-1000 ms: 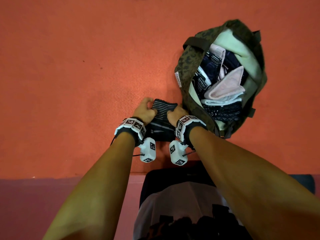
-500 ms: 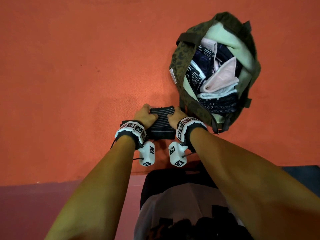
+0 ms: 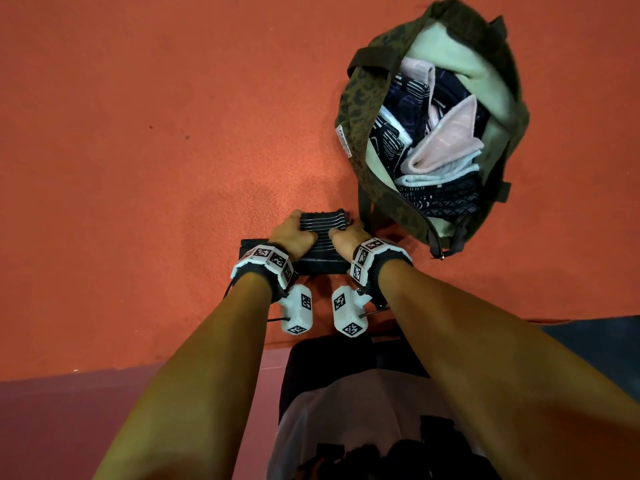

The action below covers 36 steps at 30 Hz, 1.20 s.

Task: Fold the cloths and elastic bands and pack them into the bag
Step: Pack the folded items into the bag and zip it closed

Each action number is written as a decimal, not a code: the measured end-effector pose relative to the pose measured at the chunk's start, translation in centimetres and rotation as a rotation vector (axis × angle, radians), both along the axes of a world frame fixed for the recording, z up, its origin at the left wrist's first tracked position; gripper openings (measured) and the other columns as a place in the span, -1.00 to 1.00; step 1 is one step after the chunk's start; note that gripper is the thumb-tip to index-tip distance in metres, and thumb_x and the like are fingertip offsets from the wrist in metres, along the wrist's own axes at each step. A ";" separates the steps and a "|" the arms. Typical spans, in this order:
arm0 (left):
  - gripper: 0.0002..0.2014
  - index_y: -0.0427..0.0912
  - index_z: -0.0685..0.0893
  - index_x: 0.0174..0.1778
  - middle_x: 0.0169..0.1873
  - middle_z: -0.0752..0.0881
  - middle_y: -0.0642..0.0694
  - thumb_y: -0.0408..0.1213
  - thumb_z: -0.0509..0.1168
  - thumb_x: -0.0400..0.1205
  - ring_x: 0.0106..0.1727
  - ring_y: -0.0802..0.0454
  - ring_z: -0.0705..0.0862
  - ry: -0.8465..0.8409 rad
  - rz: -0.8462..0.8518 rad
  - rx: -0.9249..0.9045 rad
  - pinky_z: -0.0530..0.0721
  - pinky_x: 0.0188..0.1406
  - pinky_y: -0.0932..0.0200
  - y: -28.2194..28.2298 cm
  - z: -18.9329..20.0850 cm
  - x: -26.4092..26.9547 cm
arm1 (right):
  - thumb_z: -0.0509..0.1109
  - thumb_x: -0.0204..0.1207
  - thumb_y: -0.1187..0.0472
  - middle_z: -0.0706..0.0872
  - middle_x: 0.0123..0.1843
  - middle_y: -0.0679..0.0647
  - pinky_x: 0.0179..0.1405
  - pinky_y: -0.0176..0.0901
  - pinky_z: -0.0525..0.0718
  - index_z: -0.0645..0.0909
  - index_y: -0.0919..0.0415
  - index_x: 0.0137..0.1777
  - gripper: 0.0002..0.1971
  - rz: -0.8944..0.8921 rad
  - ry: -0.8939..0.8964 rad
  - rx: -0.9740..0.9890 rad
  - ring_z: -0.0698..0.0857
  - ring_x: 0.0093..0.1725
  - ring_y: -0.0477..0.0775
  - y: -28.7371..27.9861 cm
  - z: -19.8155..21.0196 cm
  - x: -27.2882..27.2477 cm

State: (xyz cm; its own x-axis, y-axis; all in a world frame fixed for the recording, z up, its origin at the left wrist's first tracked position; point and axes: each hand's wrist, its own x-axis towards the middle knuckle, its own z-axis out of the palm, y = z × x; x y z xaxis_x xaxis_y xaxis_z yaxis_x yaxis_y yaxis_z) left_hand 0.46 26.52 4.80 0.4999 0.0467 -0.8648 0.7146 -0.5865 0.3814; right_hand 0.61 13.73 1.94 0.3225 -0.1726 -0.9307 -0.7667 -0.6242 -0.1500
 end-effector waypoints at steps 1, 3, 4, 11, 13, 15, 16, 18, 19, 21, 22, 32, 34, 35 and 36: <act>-0.69 -0.01 0.49 0.26 -0.06 0.70 -0.07 -0.33 0.25 0.62 -0.09 -0.01 0.69 0.002 -0.002 0.000 0.61 -0.19 0.19 0.1 0.0 0.0 | 0.24 0.53 -0.09 0.54 0.43 0.33 0.36 0.11 0.53 0.13 0.23 0.62 -0.26 0.002 -0.003 -0.007 0.59 0.32 0.36 0.0 0.0 -0.1; -0.68 -0.03 0.50 0.29 -0.02 0.72 -0.08 -0.33 0.26 0.61 -0.05 -0.03 0.70 0.019 0.000 -0.009 0.66 -0.13 0.17 0.2 -0.1 0.0 | 0.26 0.54 -0.04 0.55 0.40 0.32 0.29 0.02 0.52 0.07 0.19 0.65 -0.26 0.007 -0.018 -0.004 0.59 0.30 0.36 -0.1 0.1 -0.2; -0.65 -0.04 0.51 0.31 0.02 0.73 -0.10 -0.33 0.27 0.61 0.01 -0.07 0.72 0.026 0.013 -0.019 0.70 -0.01 0.11 0.2 -0.2 -0.1 | 0.27 0.56 -0.01 0.57 0.38 0.32 0.22 0.00 0.50 0.06 0.18 0.65 -0.27 0.006 -0.023 0.000 0.60 0.28 0.35 -0.2 0.1 -0.2; -0.56 -0.05 0.50 0.41 0.09 0.74 -0.18 -0.34 0.24 0.59 0.09 -0.17 0.73 0.034 0.086 -0.035 0.70 0.24 -0.10 0.4 -0.1 -0.3 | 0.35 0.50 -0.08 0.62 0.36 0.27 0.31 0.02 0.54 0.27 0.25 0.55 -0.29 0.044 -0.039 0.031 0.63 0.29 0.30 0.0 0.8 -0.1; -0.53 -0.05 0.47 0.45 0.12 0.73 -0.20 -0.36 0.22 0.59 0.12 -0.20 0.72 0.033 0.097 -0.035 0.69 0.26 -0.13 0.4 0.2 -0.3 | 0.34 0.52 -0.09 0.62 0.36 0.24 0.32 0.01 0.54 0.38 0.24 0.50 -0.37 0.072 -0.055 0.053 0.63 0.30 0.29 -0.1 1.2 0.0; -0.49 -0.07 0.44 0.48 0.15 0.71 -0.22 -0.40 0.23 0.58 0.15 -0.23 0.70 0.032 0.130 -0.049 0.68 0.29 -0.16 0.5 0.7 -0.2 | 0.34 0.55 -0.05 0.63 0.35 0.21 0.31 -0.01 0.54 0.43 0.22 0.46 -0.44 0.089 -0.077 0.079 0.64 0.29 0.27 0.0 1.6 0.3; -0.48 -0.09 0.44 0.49 0.16 0.71 -0.23 -0.42 0.23 0.57 0.17 -0.24 0.70 0.026 0.149 -0.056 0.67 0.30 -0.16 0.5 0.9 -0.2 | 0.34 0.55 -0.02 0.64 0.34 0.20 0.27 -0.05 0.55 0.43 0.23 0.47 -0.46 0.090 -0.088 0.090 0.64 0.28 0.25 0.1 2.0 0.5; -0.50 -0.10 0.48 0.44 0.14 0.72 -0.23 -0.40 0.26 0.54 0.17 -0.24 0.70 -0.002 0.201 -0.064 0.67 0.30 -0.17 0.5 1.6 0.0 | 0.36 0.56 0.03 0.65 0.32 0.19 0.13 -0.13 0.53 0.42 0.25 0.46 -0.47 0.096 -0.121 0.101 0.65 0.26 0.23 0.1 2.7 1.1; -0.53 -0.06 0.50 0.39 0.09 0.73 -0.20 -0.37 0.27 0.52 0.14 -0.21 0.71 -0.016 0.238 -0.070 0.67 0.30 -0.14 0.5 2.0 0.2 | 0.37 0.56 0.05 0.66 0.31 0.19 0.08 -0.15 0.52 0.43 0.25 0.45 -0.49 0.102 -0.134 0.105 0.66 0.23 0.22 0.2 2.9 1.4; -0.58 0.00 0.48 0.32 -0.06 0.71 -0.09 -0.41 0.26 0.55 0.01 -0.09 0.70 -0.039 0.292 -0.085 0.66 0.23 -0.04 0.6 3.2 0.5 | 0.37 0.55 0.06 0.66 0.29 0.19 0.07 -0.15 0.55 0.43 0.24 0.43 -0.50 0.119 -0.160 0.119 0.67 0.20 0.22 0.4 3.7 2.0; -0.56 -0.03 0.48 0.34 -0.10 0.68 -0.06 -0.47 0.24 0.56 -0.04 -0.05 0.68 -0.040 0.310 -0.094 0.67 0.21 -0.03 0.8 3.5 0.8 | 0.37 0.55 0.07 0.65 0.29 0.20 0.11 -0.12 0.58 0.43 0.24 0.43 -0.51 0.124 -0.174 0.119 0.67 0.21 0.23 0.6 4.2 2.4; -0.51 -0.16 0.59 0.18 -0.14 0.72 -0.10 -0.38 0.20 0.29 -0.10 -0.04 0.71 -0.197 0.428 -0.180 0.71 0.10 -0.01 1.6 9.1 3.4 | 0.36 0.37 -0.10 0.64 0.24 0.22 0.20 0.08 0.66 0.48 0.23 0.37 -0.38 0.220 -0.317 0.129 0.67 0.14 0.28 2.2 9.2 6.3; -0.65 -0.13 0.59 0.09 -0.21 0.69 -0.08 -0.45 0.18 0.40 -0.18 0.02 0.66 -0.248 0.445 -0.174 0.67 0.00 0.08 1.6 10.3 4.1 | 0.31 0.25 -0.17 0.69 0.19 0.21 0.13 0.06 0.69 0.54 0.22 0.31 -0.33 0.267 -0.360 0.144 0.69 0.05 0.26 2.3 10.2 7.2; -0.68 -0.10 0.60 0.02 -0.24 0.68 -0.07 -0.46 0.17 0.41 -0.20 0.03 0.64 -0.269 0.457 -0.177 0.65 -0.04 0.11 1.6 10.8 4.5 | 0.31 0.26 -0.16 0.70 0.16 0.19 0.12 0.04 0.70 0.54 0.22 0.31 -0.34 0.271 -0.367 0.153 0.69 0.04 0.25 2.3 10.7 7.7; -0.68 -0.09 0.60 -0.01 -0.27 0.68 -0.06 -0.45 0.16 0.37 -0.21 0.01 0.64 -0.290 0.466 -0.183 0.63 -0.08 0.13 1.6 11.2 4.8 | 0.33 0.30 -0.14 0.71 0.14 0.18 0.10 0.02 0.70 0.54 0.23 0.31 -0.37 0.271 -0.381 0.165 0.69 0.04 0.24 2.2 11.4 8.1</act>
